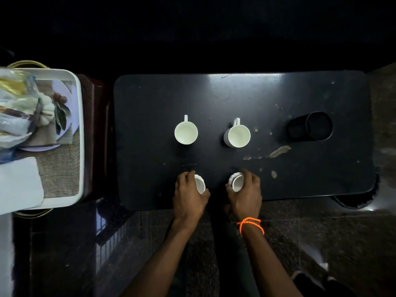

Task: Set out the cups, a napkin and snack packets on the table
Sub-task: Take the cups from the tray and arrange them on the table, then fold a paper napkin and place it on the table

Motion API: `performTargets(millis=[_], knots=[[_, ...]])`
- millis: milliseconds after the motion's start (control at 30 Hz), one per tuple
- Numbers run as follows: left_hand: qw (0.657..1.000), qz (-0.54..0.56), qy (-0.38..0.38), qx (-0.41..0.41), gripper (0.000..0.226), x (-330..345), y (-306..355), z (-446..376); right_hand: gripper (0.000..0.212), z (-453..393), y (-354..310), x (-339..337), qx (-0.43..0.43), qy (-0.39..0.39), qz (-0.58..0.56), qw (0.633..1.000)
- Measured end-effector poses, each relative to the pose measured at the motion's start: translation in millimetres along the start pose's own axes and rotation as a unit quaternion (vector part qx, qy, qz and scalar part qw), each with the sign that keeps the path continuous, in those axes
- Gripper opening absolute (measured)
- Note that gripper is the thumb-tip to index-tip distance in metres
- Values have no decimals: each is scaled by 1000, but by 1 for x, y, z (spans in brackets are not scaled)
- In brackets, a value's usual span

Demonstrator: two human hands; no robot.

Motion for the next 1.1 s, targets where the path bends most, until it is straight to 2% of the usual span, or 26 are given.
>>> performTargets(millis=[100,200,333,467,667,867,1000,1100], knots=[[1000,-1,-2,2,76,1,3,0,75,1,-1,-1,10,11,27,1000],[1000,17,15,6,80,-5,6,0,82,5,-12,-12,19,77,56,995],[995,72,65,21,73,-29,7,-1,72,16,-51,-30,-55,187,46,980],[982,147,118,13,61,-63,0,-7,61,28,-109,-34,-142,211,18,967],[937,231,261,-4,47,-148,-22,-15,54,52,-216,-13,-289,143,-30,946],[879,269,395,-2,33,-250,-78,-16,40,104,-339,30,-441,39,-71,894],[856,257,448,-30,29,-301,-127,-12,36,140,-408,72,-496,-83,-29,864],[826,271,491,-59,35,-325,-165,-3,35,161,-448,105,-535,-140,29,833]])
Point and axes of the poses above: each hand's wrist, its own z-axis away from the middle knuckle, its own x-axis out of the palm, y = z × x, the point moved 6 cm from there along -z, towards the middle knuckle, and after that the axes turned 14 degrees about z, right-handed, at the moved point
